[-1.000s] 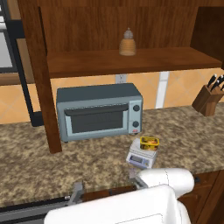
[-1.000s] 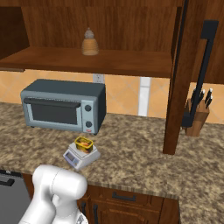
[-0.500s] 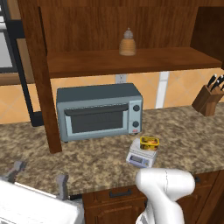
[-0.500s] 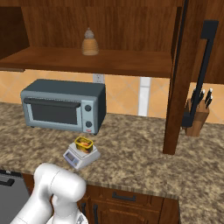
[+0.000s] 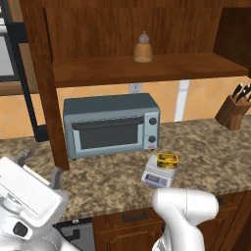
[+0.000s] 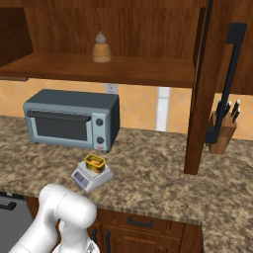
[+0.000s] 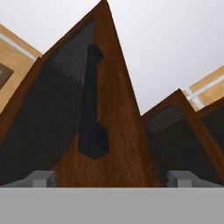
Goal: Pick the canned food and place it on the digital scale for weighing, and close the cabinet.
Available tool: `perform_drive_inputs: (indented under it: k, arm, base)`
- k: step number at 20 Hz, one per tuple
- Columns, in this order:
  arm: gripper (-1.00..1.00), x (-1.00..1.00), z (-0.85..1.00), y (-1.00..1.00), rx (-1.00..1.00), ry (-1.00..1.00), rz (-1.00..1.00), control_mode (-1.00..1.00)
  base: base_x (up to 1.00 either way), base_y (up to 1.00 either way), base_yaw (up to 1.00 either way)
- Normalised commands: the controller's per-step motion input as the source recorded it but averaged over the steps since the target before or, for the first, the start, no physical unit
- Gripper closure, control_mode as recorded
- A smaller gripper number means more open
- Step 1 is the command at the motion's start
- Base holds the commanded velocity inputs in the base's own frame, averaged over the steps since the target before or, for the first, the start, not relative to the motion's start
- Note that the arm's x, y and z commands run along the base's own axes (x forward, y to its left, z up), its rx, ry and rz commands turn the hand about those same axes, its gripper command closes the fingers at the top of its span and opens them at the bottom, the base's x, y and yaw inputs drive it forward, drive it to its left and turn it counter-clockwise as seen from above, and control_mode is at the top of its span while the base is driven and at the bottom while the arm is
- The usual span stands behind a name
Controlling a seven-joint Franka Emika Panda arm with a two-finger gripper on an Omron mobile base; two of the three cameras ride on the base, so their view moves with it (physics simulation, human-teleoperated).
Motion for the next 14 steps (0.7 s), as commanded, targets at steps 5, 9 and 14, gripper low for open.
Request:
perform_drive_inputs:
  k: [5, 9, 14]
  arm:
    - [-1.00, 0.33, -0.01, 0.06, 0.00, -0.01, -0.09, -1.00]
    - [-1.00, 0.10, 0.06, -0.14, 0.04, -0.08, -0.13, -1.00]
    - [-1.00, 0.56, 0.05, -0.89, 0.19, 0.00, -0.04, -1.00]
  base:
    - [0.00, 0.00, 0.00]
    - [0.00, 0.00, 0.00]
    - [0.00, 0.00, 0.00]
